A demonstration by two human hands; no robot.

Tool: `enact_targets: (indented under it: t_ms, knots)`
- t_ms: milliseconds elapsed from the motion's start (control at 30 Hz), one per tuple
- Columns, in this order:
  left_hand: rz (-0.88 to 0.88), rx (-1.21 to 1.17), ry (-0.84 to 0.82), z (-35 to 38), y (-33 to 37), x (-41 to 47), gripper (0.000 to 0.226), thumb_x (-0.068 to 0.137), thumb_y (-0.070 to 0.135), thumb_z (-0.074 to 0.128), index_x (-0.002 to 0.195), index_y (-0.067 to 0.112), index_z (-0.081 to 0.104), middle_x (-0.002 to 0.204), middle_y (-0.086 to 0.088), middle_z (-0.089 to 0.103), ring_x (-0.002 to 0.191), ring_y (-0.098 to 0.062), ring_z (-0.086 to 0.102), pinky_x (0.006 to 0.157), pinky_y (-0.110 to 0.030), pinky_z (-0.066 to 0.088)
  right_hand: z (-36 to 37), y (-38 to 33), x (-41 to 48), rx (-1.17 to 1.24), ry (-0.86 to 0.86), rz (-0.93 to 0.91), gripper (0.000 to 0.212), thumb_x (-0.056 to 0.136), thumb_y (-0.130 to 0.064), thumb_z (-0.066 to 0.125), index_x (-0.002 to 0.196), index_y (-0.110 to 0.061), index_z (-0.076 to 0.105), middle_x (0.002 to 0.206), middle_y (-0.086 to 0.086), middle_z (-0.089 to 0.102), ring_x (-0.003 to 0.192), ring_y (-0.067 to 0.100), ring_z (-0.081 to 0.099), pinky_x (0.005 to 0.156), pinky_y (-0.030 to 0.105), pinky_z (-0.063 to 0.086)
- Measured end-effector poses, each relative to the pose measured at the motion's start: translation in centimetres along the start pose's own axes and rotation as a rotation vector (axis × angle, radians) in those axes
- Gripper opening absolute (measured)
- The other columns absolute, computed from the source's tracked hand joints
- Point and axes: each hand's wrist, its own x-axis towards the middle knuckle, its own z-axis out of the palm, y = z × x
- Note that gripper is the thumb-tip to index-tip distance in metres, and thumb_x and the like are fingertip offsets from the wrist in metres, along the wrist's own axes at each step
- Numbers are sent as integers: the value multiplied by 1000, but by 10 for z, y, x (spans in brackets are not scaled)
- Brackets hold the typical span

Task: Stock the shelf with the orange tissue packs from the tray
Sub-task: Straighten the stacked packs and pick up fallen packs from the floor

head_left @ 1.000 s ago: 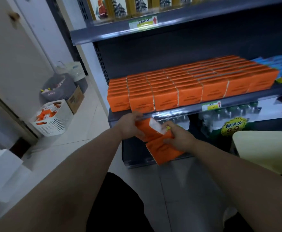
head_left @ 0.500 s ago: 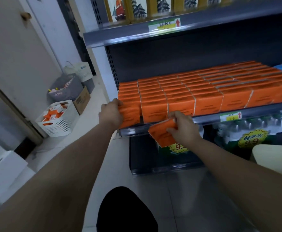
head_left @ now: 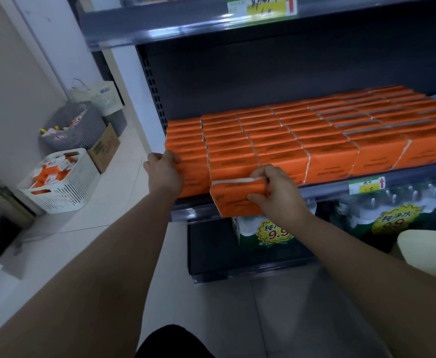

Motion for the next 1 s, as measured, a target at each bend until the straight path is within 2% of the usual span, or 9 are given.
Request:
enact_targets:
  t_ms: [200,367,467,533,633,733,833,933,1000]
  knots:
    - [0,-77,-2,-1,3,-4,37,82,2,54,118,13,50,129,-12,38,120,-30,33,77,-36,38,9,1,4,-4,-32,4,39,80,-13,73,114,-21,54,111,-1,53,92,10,51,72,15,37]
    - [190,-146,116,-28,7,-25,32,86,11,60,118,15,54,126,-8,48,116,-25,45,86,-32,42,12,-10,-1,69,-33,34,52,79,-1,70,123,-19,49,114,1,57,99,15,56,82,23,43]
    - [125,-294,-138,-46,11,-43,14,91,24,61,102,15,62,109,-5,64,98,-21,61,84,-34,51,14,-18,-10,121,6,25,56,73,9,67,118,-19,49,108,1,58,96,16,58,78,23,45]
    - [-52,-307,-411,-58,14,-60,33,93,43,55,105,13,60,105,-9,67,92,-24,64,79,-39,56,16,-27,-17,147,24,-4,53,72,10,68,112,-20,50,104,2,58,93,19,59,75,26,48]
    - [-383,-495,-671,-76,22,-85,59,91,65,41,113,12,56,101,-13,67,85,-26,66,59,-31,55,18,-44,-28,195,19,-60,44,74,8,67,105,-19,52,101,3,58,87,16,59,66,18,48]
    - [-505,-686,-632,-84,23,-98,42,92,45,58,114,9,53,97,-13,66,84,-26,66,61,-33,56,13,-62,-39,189,-15,-145,43,73,5,72,103,-18,53,101,-2,58,85,3,54,70,11,42]
    - [-506,-731,-549,-88,21,-104,32,89,15,67,113,1,52,95,-13,64,81,-24,67,62,-34,57,3,-72,-47,185,-118,-145,63,69,-1,80,121,-20,49,112,-6,51,97,0,52,85,21,47]
    - [-462,-812,-470,-91,18,-108,31,88,3,66,116,-5,53,105,-16,67,93,-30,68,81,-45,57,-5,-76,-51,202,-243,24,107,60,-14,90,146,-20,27,132,-4,36,121,11,39,96,22,36]
    - [-400,-787,-438,-92,17,-113,33,88,0,64,119,3,52,116,-15,65,102,-33,66,91,-48,54,-8,-77,-52,275,-272,139,101,71,-22,84,149,-17,19,137,-3,38,121,14,42,93,24,37]
